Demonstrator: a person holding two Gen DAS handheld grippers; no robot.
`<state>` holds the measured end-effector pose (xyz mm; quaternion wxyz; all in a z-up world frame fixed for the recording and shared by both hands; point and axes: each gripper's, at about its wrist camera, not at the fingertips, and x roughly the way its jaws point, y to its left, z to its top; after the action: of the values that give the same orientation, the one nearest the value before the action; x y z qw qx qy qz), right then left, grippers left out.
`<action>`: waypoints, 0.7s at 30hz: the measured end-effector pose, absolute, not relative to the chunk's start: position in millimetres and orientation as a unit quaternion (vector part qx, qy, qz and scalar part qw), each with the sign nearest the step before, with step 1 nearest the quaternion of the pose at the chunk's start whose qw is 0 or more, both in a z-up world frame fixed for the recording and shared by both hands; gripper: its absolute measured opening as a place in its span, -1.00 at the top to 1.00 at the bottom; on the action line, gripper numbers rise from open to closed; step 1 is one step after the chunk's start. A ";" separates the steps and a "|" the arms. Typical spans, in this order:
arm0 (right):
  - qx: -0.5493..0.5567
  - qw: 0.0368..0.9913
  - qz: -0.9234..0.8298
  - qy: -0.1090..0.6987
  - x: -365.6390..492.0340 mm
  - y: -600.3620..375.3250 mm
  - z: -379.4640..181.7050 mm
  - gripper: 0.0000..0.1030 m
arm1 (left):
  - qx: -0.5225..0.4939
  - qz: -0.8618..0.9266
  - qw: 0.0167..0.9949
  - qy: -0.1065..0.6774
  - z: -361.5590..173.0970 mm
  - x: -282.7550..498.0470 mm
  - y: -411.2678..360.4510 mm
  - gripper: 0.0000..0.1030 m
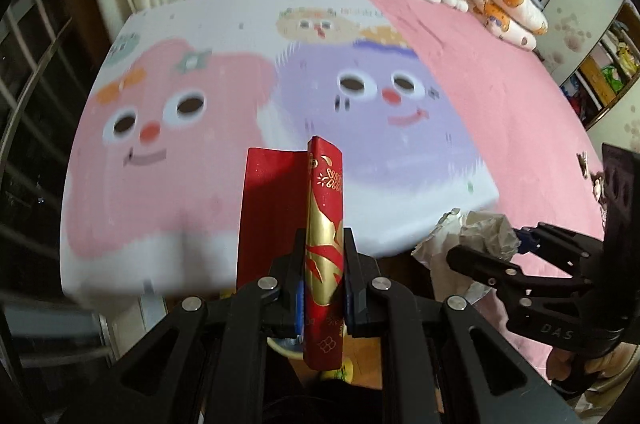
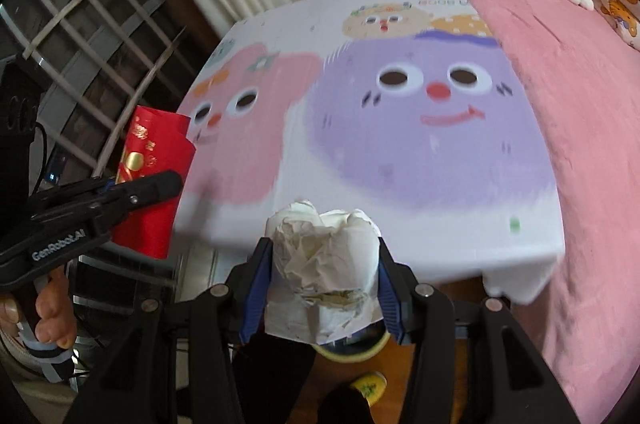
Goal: Collect trash
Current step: 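Carry the red envelope and white tissue down over the blue bin and open both tools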
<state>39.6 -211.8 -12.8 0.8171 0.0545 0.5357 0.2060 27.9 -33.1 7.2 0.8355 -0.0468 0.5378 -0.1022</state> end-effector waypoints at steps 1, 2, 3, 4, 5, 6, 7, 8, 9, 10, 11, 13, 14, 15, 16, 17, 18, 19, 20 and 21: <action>0.051 0.815 0.209 0.539 29.6 -212.9 -15.3 0.06 | -0.046 -0.099 0.833 0.542 4.6 17.8 -34.9 0.77; 0.049 0.812 0.210 0.542 21.5 -213.5 -18.3 0.06 | -0.044 -0.096 0.830 0.548 0.9 7.6 -36.8 0.77; 0.051 0.808 0.212 0.546 14.0 -214.6 -22.1 0.06 | -0.042 -0.095 0.825 0.555 -4.1 -4.9 -38.1 0.77; 0.054 0.805 0.214 0.550 7.5 -215.5 -26.2 0.06 | -0.041 -0.094 0.822 0.560 -8.1 -10.9 -38.4 0.77; 0.056 0.801 0.214 0.556 -0.9 -215.4 -33.3 0.06 | -0.039 -0.093 0.818 0.566 -12.3 -19.4 -40.0 0.77; 0.057 0.799 0.213 0.559 -6.5 -215.2 -38.0 0.06 | -0.034 -0.094 0.813 0.573 -18.6 -28.1 -41.7 0.77; 0.060 0.795 0.213 0.565 -12.7 -214.9 -45.2 0.06 | -0.031 -0.094 0.810 0.577 -23.2 -34.4 -42.8 0.77; 0.064 0.792 0.211 0.570 -18.7 -214.0 -53.2 0.06 | -0.029 -0.093 0.807 0.582 -27.9 -38.7 -42.9 0.77; 0.068 0.788 0.208 0.575 -23.9 -213.0 -60.9 0.06 | -0.028 -0.093 0.802 0.590 -35.6 -44.4 -42.8 0.77; 0.071 0.786 0.207 0.577 -28.1 -212.1 -66.6 0.06 | -0.029 -0.093 0.797 0.596 -41.7 -48.5 -42.7 0.77; 0.075 0.784 0.204 0.582 -32.3 -211.2 -74.7 0.06 | -0.030 -0.093 0.793 0.601 -46.9 -50.9 -42.4 0.77; 0.085 0.779 0.193 0.591 -38.8 -208.9 -91.7 0.06 | -0.029 -0.093 0.786 0.611 -61.2 -57.3 -41.8 0.77; 0.091 0.775 0.188 0.596 -41.6 -207.4 -100.7 0.06 | -0.028 -0.094 0.782 0.615 -67.8 -59.7 -41.8 0.77; 0.095 0.772 0.183 0.601 -43.4 -206.1 -109.0 0.06 | -0.029 -0.096 0.778 0.621 -77.6 -61.8 -41.6 0.77; 0.098 0.768 0.177 0.607 -44.5 -204.7 -119.3 0.06 | -0.029 -0.098 0.775 0.624 -84.8 -62.8 -41.5 0.77; 0.098 0.768 0.167 0.610 -45.3 -203.4 -128.4 0.06 | -0.029 -0.100 0.771 0.628 -93.6 -63.6 -41.1 0.77; 0.098 0.765 0.162 0.615 -45.1 -201.7 -139.2 0.06 | -0.030 -0.104 0.766 0.634 -105.2 -64.8 -40.9 0.77; 0.099 0.763 0.154 0.620 -44.0 -199.8 -151.1 0.06 | -0.030 -0.108 0.762 0.638 -114.5 -65.4 -40.6 0.77; 0.101 0.760 0.148 0.625 -42.5 -197.7 -164.6 0.06 | -0.032 -0.112 0.758 0.641 -125.4 -64.7 -39.9 0.77; 0.106 0.757 0.144 0.629 -41.0 -196.0 -177.0 0.06 | -0.035 -0.120 0.753 0.646 -140.4 -63.2 -38.8 0.76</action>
<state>-41.0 -196.1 -177.0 0.7566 0.1058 0.6291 0.1435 -63.2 -38.8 -140.4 0.7527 -0.0351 0.6464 -0.1201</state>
